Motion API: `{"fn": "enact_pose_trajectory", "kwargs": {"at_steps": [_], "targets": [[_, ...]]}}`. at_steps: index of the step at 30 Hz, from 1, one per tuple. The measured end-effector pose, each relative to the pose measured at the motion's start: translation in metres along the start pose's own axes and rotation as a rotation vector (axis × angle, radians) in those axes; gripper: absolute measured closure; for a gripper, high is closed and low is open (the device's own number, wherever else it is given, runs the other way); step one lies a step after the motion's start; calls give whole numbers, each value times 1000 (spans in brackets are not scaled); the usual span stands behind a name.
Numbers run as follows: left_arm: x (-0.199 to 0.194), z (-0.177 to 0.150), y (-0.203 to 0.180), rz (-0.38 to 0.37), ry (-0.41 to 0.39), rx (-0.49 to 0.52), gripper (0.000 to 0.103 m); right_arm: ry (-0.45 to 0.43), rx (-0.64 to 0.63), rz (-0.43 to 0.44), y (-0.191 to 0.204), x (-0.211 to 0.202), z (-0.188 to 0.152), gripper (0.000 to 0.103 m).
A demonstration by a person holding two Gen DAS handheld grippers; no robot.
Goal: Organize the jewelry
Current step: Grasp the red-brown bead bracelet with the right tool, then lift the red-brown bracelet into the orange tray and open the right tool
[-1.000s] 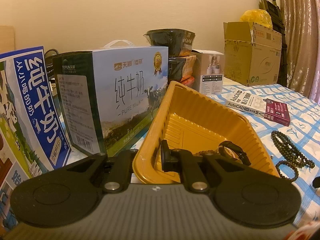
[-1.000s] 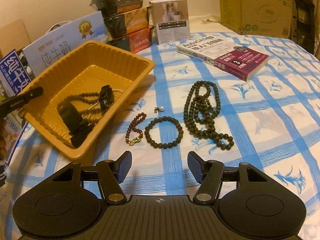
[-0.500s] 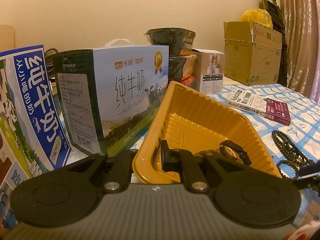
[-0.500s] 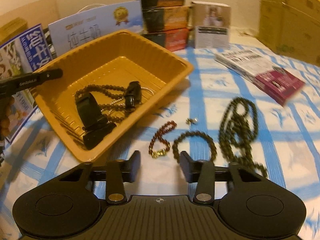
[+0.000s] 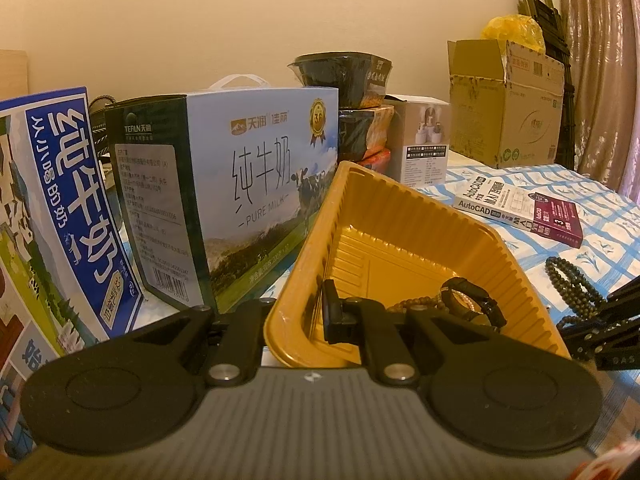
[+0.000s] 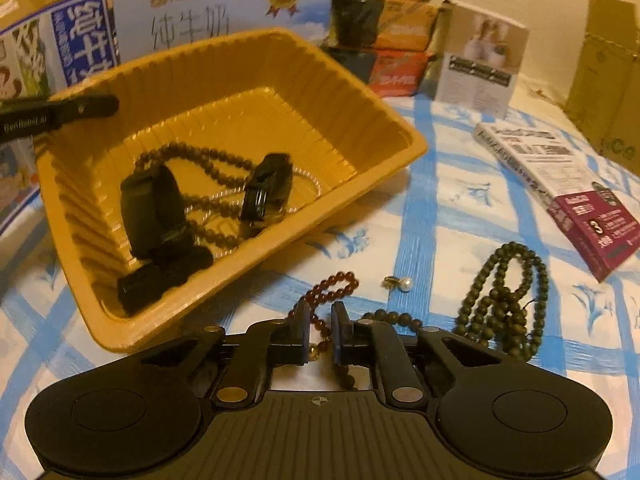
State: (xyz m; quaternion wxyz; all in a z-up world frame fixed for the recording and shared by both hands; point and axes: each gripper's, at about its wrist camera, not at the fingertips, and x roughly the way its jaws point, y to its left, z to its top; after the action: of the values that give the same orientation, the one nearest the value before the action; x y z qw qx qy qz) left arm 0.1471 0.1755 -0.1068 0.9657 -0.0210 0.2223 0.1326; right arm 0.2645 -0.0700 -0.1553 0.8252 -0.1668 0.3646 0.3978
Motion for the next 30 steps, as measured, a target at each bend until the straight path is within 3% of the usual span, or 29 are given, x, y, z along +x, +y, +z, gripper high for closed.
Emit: {"fn": "enact_pose_trajectory", "kwargs": {"at_steps": [8, 10, 12, 23, 30], "targets": [[1, 0, 0, 2, 0, 1, 93, 18, -42, 7, 0, 10, -1, 92], [1, 0, 0, 1, 1, 1, 93, 14, -63, 1, 4, 11, -1, 98], [1, -1, 0, 1, 1, 2, 93, 9, -64, 3, 5, 9, -3, 99], [1, 0, 0, 1, 0, 2, 93, -105, 184, 78, -19, -40, 9, 99], [2, 1, 0, 1, -1, 5, 93, -156, 204, 56, -25, -76, 27, 99]]}}
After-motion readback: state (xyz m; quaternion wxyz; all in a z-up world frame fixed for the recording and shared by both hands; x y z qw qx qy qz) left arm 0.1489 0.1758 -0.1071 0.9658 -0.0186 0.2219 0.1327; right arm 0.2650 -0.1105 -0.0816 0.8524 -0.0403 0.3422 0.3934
